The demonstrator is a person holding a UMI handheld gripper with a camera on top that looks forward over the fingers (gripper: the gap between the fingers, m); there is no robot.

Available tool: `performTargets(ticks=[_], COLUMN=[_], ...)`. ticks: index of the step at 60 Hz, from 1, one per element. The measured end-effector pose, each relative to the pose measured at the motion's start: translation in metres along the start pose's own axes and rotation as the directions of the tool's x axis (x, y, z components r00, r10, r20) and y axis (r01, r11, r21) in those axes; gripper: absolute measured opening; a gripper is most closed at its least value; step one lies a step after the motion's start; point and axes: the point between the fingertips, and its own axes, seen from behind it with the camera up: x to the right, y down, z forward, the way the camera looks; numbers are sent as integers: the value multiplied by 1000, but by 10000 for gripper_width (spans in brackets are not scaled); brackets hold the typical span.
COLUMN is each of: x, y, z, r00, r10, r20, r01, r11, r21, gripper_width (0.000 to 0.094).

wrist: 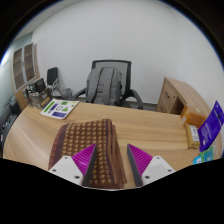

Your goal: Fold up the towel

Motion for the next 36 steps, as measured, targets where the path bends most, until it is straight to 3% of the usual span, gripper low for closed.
performTargets(ticks=[4,8,21,36], x=[12,17,-9,-60], y=[-8,-15,-31,-17], z=[-14,-34,-124,-250], r00=[999,999,998,988], r10=[-2,1,8,74], r20=[-33,-47,-70,-138], r01=[3,1,-4,-62], r11=[1000,999,998,994], r21=[25,43,67,87], gripper_width=[781,865,861,862])
